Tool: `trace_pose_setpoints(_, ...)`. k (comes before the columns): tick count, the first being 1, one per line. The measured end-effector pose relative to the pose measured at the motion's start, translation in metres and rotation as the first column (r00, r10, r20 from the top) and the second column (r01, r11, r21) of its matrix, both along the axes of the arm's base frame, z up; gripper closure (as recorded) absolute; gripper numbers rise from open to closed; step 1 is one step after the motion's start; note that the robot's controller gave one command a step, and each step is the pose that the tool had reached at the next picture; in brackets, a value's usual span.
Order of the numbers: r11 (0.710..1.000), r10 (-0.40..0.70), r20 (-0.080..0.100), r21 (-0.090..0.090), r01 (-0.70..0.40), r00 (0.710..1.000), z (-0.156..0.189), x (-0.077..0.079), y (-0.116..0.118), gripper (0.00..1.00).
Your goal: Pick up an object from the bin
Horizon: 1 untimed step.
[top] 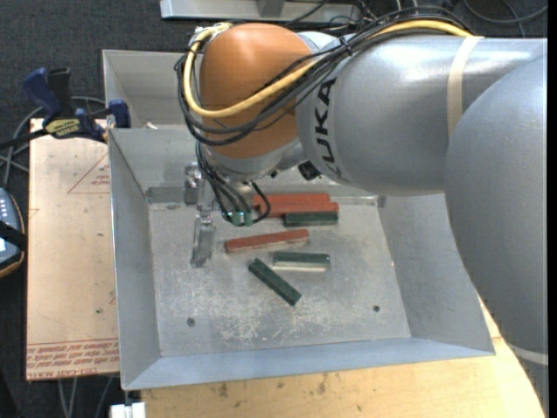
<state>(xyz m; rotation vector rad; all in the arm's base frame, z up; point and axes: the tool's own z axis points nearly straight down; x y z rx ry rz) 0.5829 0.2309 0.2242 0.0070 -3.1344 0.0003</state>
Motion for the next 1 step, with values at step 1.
trace_pose_setpoints(1, 0.988, 0.156, 0.002, -0.003, -0.156, 0.988, -0.0872, 0.0164, -0.0921, 0.00)
